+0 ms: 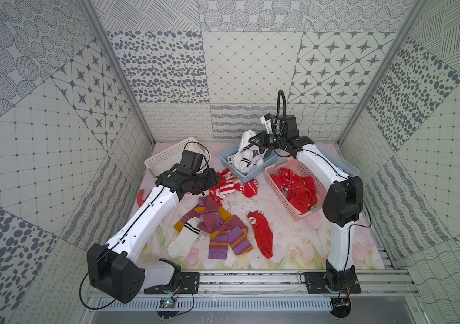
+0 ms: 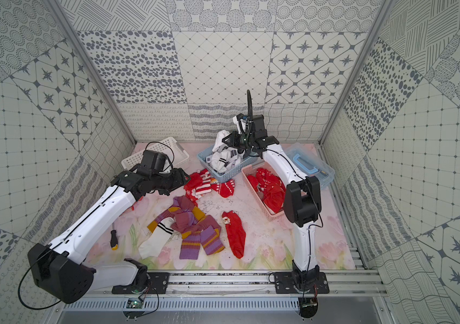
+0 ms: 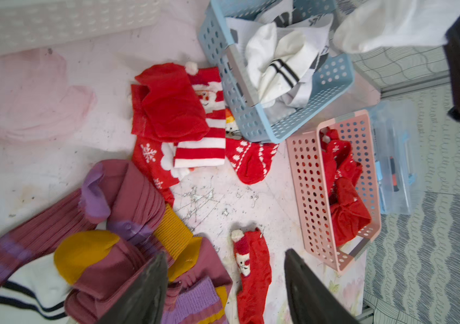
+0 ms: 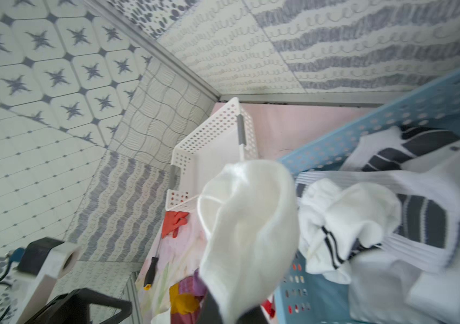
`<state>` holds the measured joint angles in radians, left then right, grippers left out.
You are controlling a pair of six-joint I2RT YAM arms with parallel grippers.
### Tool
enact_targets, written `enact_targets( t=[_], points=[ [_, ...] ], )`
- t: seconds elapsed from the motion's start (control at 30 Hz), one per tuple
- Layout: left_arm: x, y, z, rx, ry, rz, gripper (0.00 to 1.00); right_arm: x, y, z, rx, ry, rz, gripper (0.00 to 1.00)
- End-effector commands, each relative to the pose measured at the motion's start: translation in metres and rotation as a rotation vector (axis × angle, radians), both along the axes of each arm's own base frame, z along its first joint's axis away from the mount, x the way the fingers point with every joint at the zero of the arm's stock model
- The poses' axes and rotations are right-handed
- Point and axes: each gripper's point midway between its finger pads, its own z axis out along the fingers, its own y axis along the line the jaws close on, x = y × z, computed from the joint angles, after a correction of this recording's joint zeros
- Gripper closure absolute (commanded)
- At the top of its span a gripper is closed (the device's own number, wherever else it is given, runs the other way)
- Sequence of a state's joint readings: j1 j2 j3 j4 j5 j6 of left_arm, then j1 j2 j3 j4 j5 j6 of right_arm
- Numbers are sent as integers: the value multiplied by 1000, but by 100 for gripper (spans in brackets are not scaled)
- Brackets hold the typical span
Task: Sort the socks into the basket by color
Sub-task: Place the sock in the bin.
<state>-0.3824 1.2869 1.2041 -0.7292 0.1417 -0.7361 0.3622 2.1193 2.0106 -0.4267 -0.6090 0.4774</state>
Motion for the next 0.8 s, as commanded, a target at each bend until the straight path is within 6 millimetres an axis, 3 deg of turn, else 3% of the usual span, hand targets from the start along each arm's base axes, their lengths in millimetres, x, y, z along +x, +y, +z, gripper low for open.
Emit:
enact_targets(
  t=[0.0, 0.17, 0.37, 0.57, 0.7, 0.77],
  points=[
    [-46, 33, -41, 101, 215, 78, 35, 14, -19, -46, -180, 65, -67, 100],
    [-72, 49, -69, 129, 339, 121, 36, 33, -30, -87, -299, 128, -114, 100],
    [-89, 65, -93, 170, 458, 155, 36, 49, -41, -135, -429, 189, -149, 100],
    [-95, 76, -107, 192, 537, 187, 36, 54, -46, -155, -486, 211, -159, 100],
    [-99, 83, -116, 232, 589, 194, 37, 52, -48, -154, -499, 206, -154, 99],
    [-102, 84, -120, 246, 615, 194, 37, 52, -48, -148, -497, 192, -155, 86]
  ],
)
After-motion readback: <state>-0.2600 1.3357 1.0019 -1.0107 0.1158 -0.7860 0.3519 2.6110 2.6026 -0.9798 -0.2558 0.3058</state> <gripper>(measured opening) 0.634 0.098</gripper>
